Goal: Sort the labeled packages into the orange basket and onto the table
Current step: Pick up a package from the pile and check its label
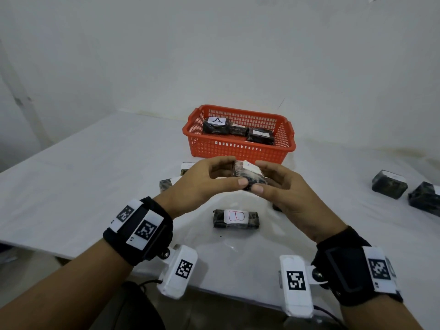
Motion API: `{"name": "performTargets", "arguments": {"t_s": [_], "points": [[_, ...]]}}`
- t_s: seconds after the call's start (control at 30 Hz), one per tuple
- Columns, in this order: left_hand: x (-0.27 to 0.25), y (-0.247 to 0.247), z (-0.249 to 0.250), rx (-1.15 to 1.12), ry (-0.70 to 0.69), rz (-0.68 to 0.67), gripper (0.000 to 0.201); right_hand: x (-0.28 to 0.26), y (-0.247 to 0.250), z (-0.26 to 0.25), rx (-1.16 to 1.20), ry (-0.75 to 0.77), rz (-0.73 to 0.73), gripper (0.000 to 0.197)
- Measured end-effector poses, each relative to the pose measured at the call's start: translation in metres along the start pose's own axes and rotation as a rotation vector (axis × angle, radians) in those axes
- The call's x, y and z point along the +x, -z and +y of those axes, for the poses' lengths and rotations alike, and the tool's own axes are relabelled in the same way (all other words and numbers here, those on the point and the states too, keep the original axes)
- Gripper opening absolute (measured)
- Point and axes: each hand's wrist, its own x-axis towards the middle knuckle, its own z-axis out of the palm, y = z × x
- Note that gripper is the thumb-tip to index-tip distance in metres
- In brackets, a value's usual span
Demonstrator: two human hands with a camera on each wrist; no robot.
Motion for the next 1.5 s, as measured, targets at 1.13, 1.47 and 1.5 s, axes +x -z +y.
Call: {"name": "performTargets", "arguments": {"t_s": [1.13, 1.47, 1.5], "points": [[-0.003, 0.002, -0.005, -0.098, 0.058, -0.13, 0.105, -0.004, 0.001, 0.003, -0.038, -0.019, -0.059, 0.106], [-0.005, -0.004, -0.004, -0.15, 0.06, -0.106, 0.109, -0.005, -0.002, 0.001, 0.122, -0.087, -0.004, 0.084], [-0.005, -0.004, -0.004, -0.157, 0.063, -0.132, 0.109, -0.005, -0.004, -0.002, 0.159, -0.118, 0.024, 0.071]]}}
